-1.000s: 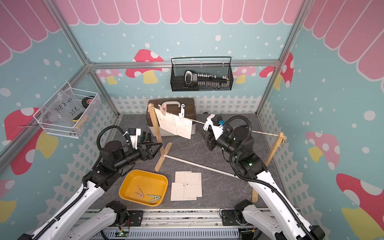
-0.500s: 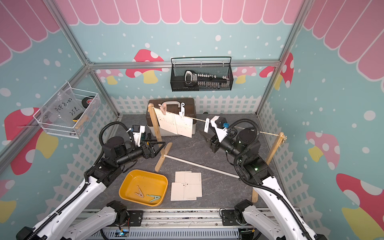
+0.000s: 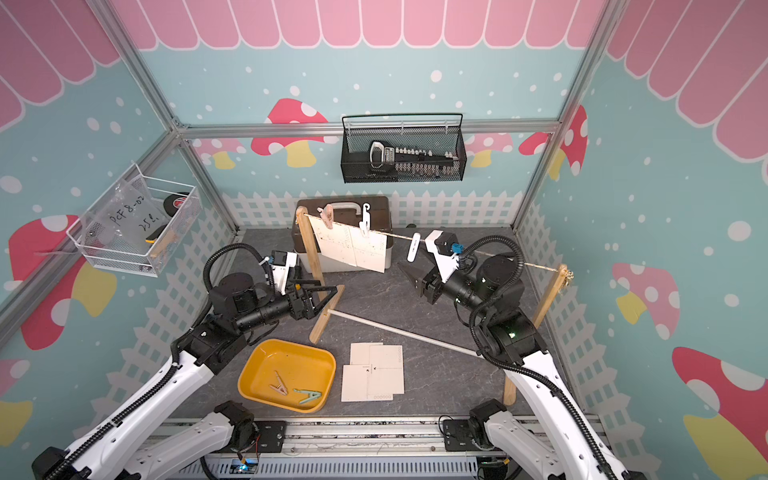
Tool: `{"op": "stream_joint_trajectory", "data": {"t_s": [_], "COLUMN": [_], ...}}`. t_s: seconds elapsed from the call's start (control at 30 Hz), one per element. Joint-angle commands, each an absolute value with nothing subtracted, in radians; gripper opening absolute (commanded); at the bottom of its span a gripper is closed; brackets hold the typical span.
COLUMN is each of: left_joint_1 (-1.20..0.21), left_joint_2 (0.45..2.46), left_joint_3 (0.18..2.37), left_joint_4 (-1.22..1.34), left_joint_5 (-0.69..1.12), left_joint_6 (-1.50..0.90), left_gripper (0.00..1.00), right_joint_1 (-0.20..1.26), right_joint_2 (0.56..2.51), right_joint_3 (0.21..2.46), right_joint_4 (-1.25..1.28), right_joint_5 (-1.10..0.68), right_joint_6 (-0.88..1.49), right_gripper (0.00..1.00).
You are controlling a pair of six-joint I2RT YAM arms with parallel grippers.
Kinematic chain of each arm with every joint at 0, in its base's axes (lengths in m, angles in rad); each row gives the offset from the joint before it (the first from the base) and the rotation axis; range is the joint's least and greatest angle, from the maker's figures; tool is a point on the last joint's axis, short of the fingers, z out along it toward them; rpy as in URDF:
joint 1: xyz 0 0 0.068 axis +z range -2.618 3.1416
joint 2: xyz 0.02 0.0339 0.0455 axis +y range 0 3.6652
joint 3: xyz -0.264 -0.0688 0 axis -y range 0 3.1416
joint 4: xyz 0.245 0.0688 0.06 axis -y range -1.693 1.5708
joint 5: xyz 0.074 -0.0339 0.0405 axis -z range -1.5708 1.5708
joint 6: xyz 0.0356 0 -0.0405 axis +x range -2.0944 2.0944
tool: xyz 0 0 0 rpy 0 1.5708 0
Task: Remove the postcards from the strings
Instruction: Remove the clamp from the clothesline.
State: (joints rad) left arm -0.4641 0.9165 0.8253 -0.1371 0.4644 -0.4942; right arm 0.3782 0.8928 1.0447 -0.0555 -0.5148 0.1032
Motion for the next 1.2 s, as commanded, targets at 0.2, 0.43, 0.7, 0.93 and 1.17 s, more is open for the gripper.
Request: {"op": "stream_joint_trajectory", "data": {"t_s": [0.2,0.43,0.7,0.93,1.17], "left_joint_1": [-0.470,-0.470,-0.471,-0.471,-0.470], "left_joint_2": [0.926,0.929,0.935,0.926,0.919], "left_joint_3": [0.868,0.867,0.870,0.865,0.864], "left_joint_4": [-0.150,-0.152,-0.151,-0.152,-0.156], "left_joint_5": [0.459,0.459,0.461,0.459,0.456], "left_joint_6": [-0.472,-0.471,-0.471,-0.472,-0.474], "left_gripper": [1.00,1.00,1.00,1.00,1.00], "right_joint_1": [0.347,0.344,0.339,0.333,0.327], "right_joint_2": [0.927,0.917,0.926,0.936,0.945], "right_joint_3": [1.066,1.059,1.064,1.069,1.071], "right_joint_4": [0.005,0.019,0.043,0.054,0.067], "right_joint_5": [-0.683,-0.615,-0.631,-0.645,-0.653], "right_joint_6": [0.153,0.214,0.234,0.230,0.234], "right_gripper": [0.61,0.77,0.75,0.68,0.54]}}
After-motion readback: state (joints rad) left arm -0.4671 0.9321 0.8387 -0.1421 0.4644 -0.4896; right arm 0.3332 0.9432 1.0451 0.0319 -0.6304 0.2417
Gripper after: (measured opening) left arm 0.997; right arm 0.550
